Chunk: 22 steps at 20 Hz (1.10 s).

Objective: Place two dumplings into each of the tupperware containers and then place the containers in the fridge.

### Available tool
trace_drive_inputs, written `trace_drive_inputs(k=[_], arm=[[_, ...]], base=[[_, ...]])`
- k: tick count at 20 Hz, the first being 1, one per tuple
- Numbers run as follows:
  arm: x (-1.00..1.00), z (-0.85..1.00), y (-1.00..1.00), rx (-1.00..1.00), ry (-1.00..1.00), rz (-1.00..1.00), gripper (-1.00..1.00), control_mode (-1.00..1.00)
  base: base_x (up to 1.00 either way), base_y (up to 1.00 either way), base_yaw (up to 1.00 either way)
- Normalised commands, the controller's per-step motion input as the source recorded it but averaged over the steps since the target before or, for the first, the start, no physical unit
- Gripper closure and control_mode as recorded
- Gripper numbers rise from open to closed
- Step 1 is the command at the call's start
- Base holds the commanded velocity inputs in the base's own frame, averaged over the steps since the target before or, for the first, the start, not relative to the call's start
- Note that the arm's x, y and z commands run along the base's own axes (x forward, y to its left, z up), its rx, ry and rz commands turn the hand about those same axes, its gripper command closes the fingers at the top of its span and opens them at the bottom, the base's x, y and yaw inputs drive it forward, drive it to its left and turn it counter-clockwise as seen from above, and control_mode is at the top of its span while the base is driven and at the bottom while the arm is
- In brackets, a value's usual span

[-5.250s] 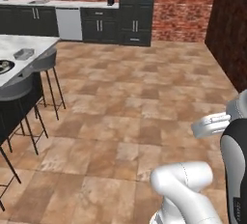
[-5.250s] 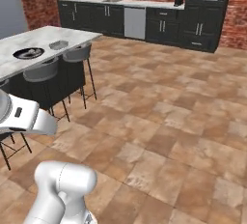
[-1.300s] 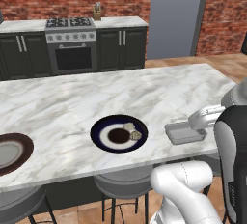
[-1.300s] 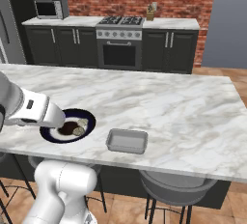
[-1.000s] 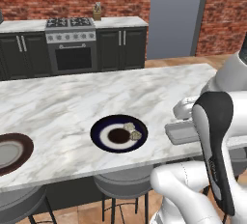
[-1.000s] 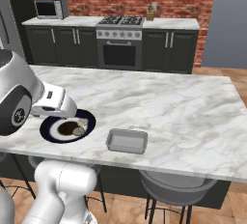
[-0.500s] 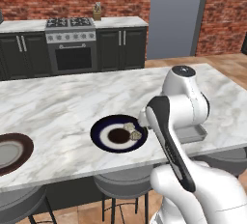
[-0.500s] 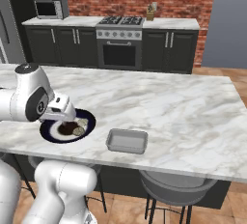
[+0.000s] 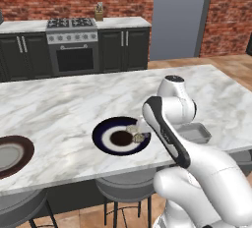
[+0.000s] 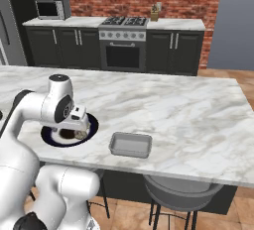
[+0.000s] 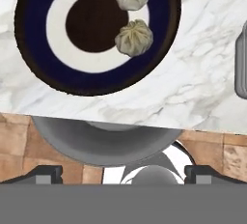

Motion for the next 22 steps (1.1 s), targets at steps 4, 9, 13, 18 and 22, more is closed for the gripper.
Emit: trace_drive_inputs(k=[4, 9, 13, 18, 22], arm=[[0.32, -0.41, 0.13, 0.00, 0.10, 0.00, -1.00, -1.00], [0.46, -0.38, 0.11, 0.00, 0.06, 0.00, -1.00, -1.00], [0.55, -0.35, 0.00, 0.00, 0.07, 0.00, -1.00, -1.00], [0.61, -0.46, 0.00, -0.04, 0.04, 0.00, -1.00, -1.00], [0.46, -0.46, 0.08, -0.09, 0.00, -0.03, -1.00, -1.00]], base=[[0.00, 0.00, 0.00], [0.00, 0.00, 0.00], [0.00, 0.00, 0.00], [0.00, 0.00, 0.00], [0.00, 0.00, 0.00]])
